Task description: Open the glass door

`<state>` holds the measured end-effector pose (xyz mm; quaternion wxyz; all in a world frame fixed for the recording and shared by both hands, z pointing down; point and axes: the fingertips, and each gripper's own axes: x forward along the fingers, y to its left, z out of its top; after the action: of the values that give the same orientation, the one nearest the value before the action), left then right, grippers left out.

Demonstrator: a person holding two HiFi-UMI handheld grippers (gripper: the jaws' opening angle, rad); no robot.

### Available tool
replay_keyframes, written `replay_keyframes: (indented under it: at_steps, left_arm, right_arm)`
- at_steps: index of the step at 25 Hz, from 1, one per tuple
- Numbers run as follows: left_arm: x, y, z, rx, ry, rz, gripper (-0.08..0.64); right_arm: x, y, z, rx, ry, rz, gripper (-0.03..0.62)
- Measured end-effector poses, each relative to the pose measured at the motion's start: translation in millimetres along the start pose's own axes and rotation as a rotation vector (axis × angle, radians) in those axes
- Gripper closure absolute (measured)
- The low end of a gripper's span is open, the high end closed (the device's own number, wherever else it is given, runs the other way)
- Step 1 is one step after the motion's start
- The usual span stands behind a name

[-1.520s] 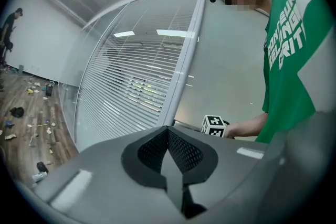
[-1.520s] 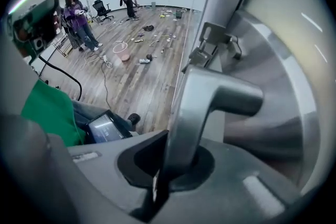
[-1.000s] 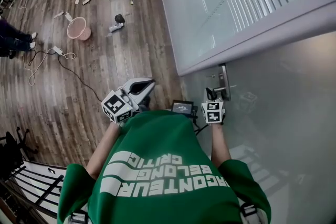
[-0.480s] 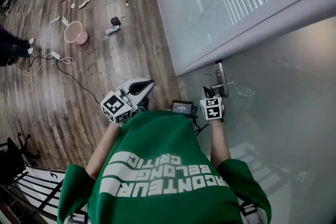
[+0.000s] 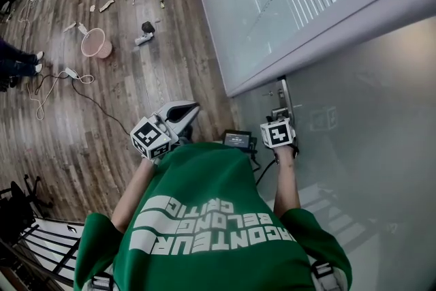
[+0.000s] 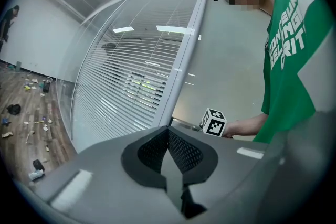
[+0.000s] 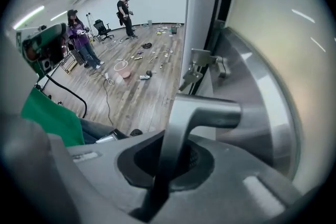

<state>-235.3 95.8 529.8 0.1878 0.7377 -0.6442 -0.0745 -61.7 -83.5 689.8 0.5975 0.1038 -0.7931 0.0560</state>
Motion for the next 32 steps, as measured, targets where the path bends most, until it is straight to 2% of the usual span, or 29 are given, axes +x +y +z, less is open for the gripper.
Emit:
replay_keyframes:
  at_steps: [11, 18, 32]
  left_arm:
    - [36, -10, -11, 0.044, 0.025, -0.069, 0.551]
    - [56, -38, -8, 0.048, 0.036, -0.116, 0.551]
    - [108, -87, -25, 0.037, 0.031, -0.168, 0.551]
  right_arm:
    - [14, -6, 4, 0.031, -0.039, 0.08, 0.6]
    - [9, -29, 6, 0.045, -0.055, 0.057, 0.6]
    - [14, -121, 1, 0.135, -0.052, -0.009, 0.6]
